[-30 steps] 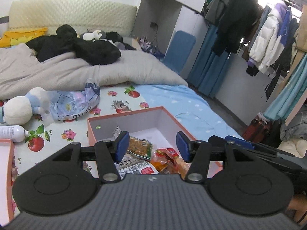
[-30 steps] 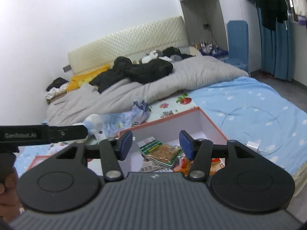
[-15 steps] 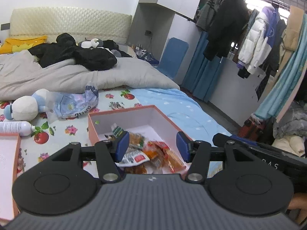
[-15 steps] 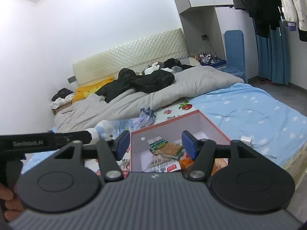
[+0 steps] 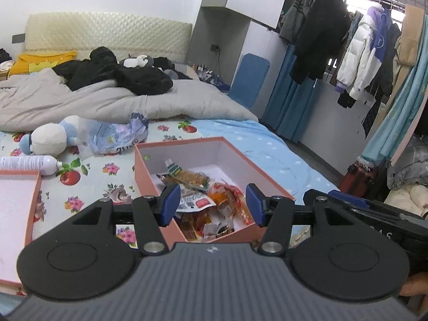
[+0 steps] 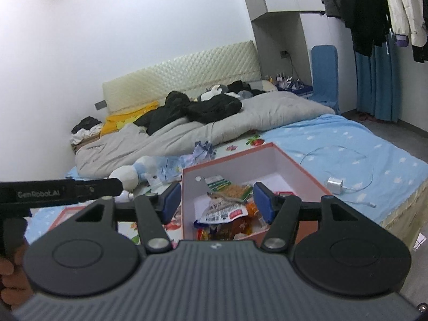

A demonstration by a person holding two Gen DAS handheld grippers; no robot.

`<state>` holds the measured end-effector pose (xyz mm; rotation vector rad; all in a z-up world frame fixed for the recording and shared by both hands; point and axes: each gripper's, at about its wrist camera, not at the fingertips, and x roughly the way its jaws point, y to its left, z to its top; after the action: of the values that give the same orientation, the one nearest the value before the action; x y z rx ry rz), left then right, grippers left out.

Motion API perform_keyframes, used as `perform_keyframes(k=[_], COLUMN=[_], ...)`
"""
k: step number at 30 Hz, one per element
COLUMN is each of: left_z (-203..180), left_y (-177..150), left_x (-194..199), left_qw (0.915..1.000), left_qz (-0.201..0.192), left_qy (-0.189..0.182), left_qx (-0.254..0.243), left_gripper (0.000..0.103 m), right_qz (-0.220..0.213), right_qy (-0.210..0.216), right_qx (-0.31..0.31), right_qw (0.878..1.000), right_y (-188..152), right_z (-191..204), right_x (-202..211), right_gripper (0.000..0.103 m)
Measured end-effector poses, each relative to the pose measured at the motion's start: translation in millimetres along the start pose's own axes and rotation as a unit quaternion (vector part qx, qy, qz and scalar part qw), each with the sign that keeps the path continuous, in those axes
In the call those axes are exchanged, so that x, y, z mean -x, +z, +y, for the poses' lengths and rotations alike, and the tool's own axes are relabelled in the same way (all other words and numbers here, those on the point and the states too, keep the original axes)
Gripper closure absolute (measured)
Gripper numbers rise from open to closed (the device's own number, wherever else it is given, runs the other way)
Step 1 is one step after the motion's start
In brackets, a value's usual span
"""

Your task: Organize snacks

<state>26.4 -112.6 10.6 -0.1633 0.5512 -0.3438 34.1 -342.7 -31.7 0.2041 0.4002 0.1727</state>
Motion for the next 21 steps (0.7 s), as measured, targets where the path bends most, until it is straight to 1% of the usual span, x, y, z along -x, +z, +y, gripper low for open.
perform_keyframes(k=[5,12,19,21], left_z=[10,20,23,25], left_y=[-3,-5,-10,-11], left_x=[-11,-28,-36,-38], left_qw=[1.0000,0.9998,0.9998,0.9998], left_qz=[0.003,0.012,0.016,0.018], left_qy=[0.008,0.016,0.012,0.012], left_qx=[0.001,-0.002,-0.005,0.001], left_gripper=[0.043,0.043,0.043,0.043], right_qz=[-0.005,0.015,0.016,0.015], right_qy=[-0.015,-0.024,-0.041,-0.046], right_qx=[0.011,0.011,0.006,0.008], right_qw=[1.000,1.000,0.999,0.999], right_y=[-7,-18,-24,-24], right_z=[4,2,-3,-4], right_x=[-6,-17,-19,-18], right_gripper=[0.041,0.041,0.041,0.041])
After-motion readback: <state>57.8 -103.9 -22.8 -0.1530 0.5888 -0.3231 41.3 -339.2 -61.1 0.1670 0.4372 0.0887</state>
